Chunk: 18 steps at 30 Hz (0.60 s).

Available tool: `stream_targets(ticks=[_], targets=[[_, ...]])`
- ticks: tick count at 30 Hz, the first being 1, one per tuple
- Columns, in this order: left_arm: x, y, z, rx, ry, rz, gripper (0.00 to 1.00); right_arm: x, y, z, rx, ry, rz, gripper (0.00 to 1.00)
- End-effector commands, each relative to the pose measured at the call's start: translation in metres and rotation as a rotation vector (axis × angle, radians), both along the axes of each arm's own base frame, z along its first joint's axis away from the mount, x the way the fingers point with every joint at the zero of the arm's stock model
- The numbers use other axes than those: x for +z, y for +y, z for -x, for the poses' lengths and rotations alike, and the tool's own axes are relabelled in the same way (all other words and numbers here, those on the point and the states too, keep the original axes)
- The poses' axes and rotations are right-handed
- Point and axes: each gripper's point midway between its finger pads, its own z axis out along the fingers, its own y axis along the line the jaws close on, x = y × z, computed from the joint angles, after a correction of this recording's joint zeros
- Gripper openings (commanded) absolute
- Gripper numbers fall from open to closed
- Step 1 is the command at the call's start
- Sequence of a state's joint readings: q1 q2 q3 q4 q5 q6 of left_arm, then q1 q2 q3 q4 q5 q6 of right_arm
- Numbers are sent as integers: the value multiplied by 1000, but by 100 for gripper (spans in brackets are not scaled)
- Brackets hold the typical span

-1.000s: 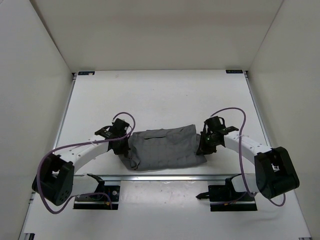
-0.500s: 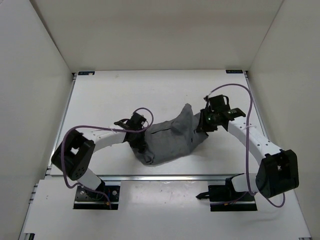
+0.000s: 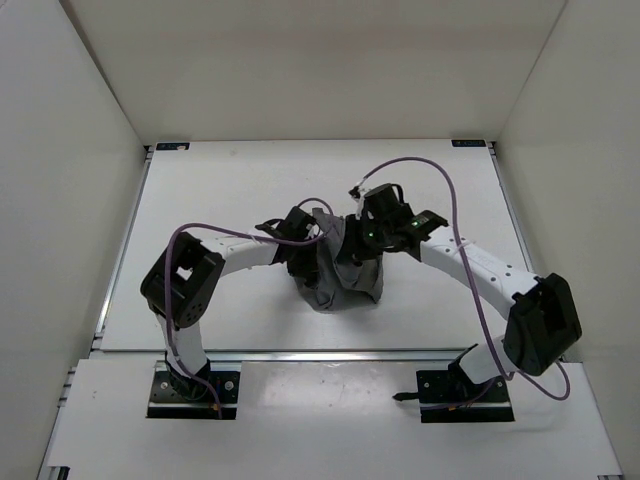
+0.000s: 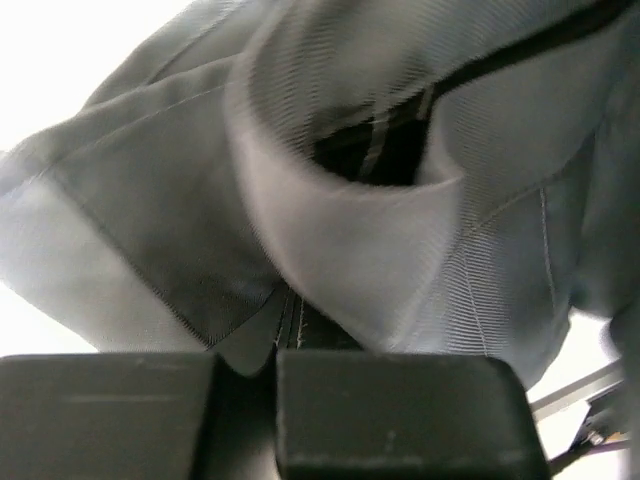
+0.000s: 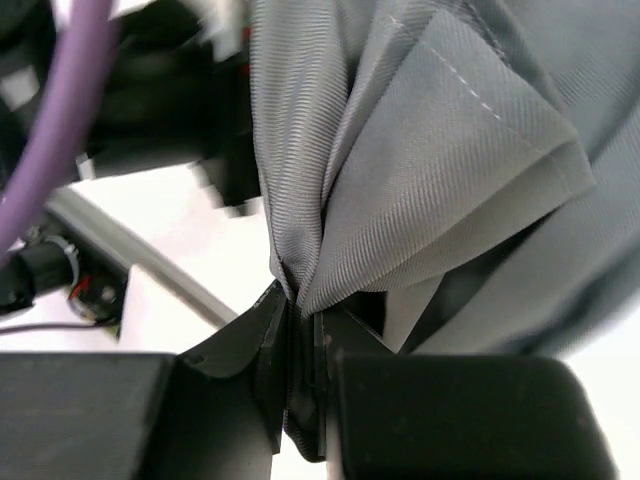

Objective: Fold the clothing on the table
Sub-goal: Fold the skirt

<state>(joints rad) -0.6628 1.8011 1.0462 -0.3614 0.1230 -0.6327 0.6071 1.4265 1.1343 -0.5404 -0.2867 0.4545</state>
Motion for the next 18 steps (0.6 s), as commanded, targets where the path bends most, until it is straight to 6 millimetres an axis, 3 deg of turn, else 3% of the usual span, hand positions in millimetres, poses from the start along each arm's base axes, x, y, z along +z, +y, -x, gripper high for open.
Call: stream_targets(ticks=[1,6,12,13,15,18], targets=[[-5,-9,-7,-39,0,-1,0,-1,36,3,47,15,-82,0],[-13,-9,-2,-40,28,19,0,-10,65,15,94,55,-169,1],[-20,2,11,-43,49,30,0,-34,70,3,72,93,-124,0],[-21,5,11,-38,52,33,0,-30,76,2,80,92,-144,7],[-20,7,14,-33,57,44,0,-22,79,-3,80,91,-176,42],[-20,14,11,-23,56,52,0,10,76,-17,61,18,-195,69]])
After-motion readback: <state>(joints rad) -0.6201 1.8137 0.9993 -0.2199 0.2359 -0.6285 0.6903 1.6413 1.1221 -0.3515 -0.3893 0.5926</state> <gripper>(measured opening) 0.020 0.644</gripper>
